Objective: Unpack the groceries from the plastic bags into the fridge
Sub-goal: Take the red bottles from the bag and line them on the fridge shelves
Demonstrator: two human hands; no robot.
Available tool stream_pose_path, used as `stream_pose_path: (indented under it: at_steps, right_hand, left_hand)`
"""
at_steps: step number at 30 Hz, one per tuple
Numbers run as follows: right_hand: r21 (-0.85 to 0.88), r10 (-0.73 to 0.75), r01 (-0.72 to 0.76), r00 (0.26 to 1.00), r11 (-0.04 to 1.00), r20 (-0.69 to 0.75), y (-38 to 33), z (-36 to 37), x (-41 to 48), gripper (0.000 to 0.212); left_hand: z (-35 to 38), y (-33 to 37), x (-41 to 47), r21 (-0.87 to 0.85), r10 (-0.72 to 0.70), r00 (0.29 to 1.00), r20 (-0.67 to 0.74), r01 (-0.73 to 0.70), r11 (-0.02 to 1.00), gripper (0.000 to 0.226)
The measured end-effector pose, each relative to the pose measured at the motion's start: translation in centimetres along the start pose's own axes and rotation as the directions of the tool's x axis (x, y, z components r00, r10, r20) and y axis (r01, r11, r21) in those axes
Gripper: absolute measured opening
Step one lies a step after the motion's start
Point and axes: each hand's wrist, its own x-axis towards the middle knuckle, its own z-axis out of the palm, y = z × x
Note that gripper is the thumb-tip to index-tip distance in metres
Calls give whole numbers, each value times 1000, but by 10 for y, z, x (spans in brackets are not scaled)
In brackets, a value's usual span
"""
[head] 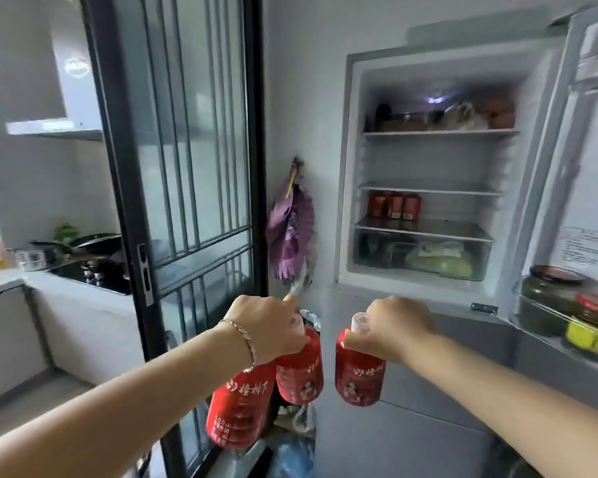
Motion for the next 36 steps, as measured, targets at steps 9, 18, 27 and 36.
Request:
stream_pose_path:
  at_steps: [9,18,27,36]
  right_hand:
    - [27,327,-326,943,945,-69,126,23,123,36]
    - [19,440,-445,878,895,-191,286,51,251,40]
    - [232,596,-550,712,802,-372,395,67,384,39]
    - [271,646,-589,647,761,-406,424,105,429,38]
  left_hand:
    - [22,28,223,29,273,960,-64,-271,962,37]
    - [48,104,426,-129,226,937,-266,-267,955,31]
    - [38,127,588,-172,166,914,-371,-244,954,36]
    - [57,142,673,-90,332,888,-318,-376,922,38]
